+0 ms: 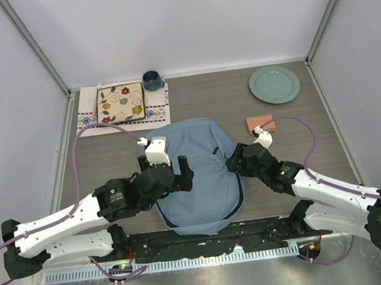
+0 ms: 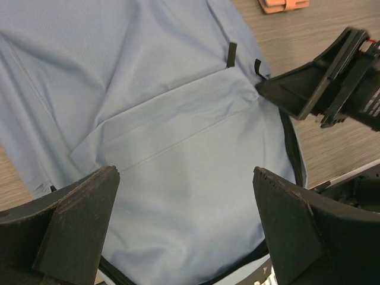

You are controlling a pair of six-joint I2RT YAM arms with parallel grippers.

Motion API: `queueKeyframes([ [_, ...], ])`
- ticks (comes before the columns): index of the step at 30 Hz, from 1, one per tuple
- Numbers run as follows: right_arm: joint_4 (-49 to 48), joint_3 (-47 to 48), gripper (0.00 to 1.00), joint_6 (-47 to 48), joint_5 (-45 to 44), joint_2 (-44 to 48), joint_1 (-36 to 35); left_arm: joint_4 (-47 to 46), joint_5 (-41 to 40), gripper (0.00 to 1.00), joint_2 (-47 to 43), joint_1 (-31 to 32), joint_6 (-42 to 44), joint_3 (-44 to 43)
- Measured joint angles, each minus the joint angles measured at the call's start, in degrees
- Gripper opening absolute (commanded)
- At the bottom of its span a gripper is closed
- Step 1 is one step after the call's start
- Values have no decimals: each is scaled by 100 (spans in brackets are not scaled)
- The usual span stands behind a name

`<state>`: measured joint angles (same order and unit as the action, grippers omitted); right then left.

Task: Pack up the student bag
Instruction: Unzip the student bag at the center of the board.

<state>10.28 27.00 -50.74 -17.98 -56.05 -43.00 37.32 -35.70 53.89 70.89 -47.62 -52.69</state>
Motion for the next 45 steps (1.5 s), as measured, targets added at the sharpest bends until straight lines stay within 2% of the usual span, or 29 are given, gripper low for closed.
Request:
queueKeyframes([
  [3,-44,-9,36,2,46,-20,7,31,31,100,186,-103,87,-295],
  [4,-122,-33,24,-9,68,7,7,35,63,100,323,-166,162,-439],
  [7,-363,-210,14,-74,133,225,4,26,216,100,802,-372,372,-796],
  [14,-741,-815,11,-398,225,844,4,28,990,100,2247,-973,1117,-1849],
  [20,-833,-892,10,-522,225,887,7,195,1381,98,3768,-1064,1867,-3473],
  [23,-841,-892,10,-544,225,887,7,317,1504,97,4275,-1064,2162,-3853],
  [31,-837,-896,9,-603,225,938,7,671,1858,93,4804,-1064,2841,-3936],
  [45,-793,-925,8,-645,238,1169,4,302,1941,84,5250,-1064,3338,-3797],
])
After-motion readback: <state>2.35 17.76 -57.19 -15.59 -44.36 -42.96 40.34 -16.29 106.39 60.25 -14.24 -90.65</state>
